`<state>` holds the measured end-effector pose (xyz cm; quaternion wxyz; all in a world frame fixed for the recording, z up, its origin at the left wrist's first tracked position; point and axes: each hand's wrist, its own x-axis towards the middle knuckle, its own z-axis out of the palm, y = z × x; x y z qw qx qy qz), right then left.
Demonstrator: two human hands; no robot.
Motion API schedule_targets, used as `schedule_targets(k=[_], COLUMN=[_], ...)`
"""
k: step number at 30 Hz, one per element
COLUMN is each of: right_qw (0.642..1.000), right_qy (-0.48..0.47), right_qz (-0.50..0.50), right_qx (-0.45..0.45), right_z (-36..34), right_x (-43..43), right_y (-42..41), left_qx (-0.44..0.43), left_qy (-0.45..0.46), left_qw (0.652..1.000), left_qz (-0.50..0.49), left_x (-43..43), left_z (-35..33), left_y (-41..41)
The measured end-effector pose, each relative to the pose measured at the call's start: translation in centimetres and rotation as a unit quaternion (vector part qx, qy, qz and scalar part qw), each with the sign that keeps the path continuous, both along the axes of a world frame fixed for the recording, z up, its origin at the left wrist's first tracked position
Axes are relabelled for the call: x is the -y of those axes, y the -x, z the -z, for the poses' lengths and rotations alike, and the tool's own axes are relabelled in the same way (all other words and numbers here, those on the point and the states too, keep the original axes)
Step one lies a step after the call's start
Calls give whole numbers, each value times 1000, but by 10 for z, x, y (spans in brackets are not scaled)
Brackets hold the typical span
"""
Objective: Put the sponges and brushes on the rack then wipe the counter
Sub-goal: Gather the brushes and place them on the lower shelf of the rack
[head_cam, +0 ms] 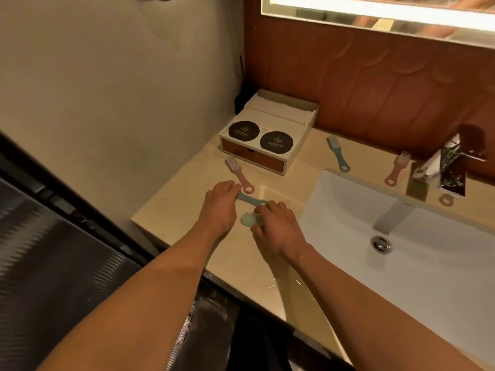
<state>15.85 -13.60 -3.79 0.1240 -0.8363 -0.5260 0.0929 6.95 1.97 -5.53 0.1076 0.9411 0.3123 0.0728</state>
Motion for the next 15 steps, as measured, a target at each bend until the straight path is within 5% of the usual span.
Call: schedule_targets(k=[10,15], right_qw=[999,998], right_qy=[-27,-37], right_qz=[18,54], right_qx=[6,16], right_z=[2,-22], right_x=[11,47], right_y=[-4,-10], left_qx=[-55,-40], left_qy=[-85,-179], left_qw=[995,976], left_qz=[22,116], left_x=[13,33], left_z=[-9,-29], left_y=[-5,-7])
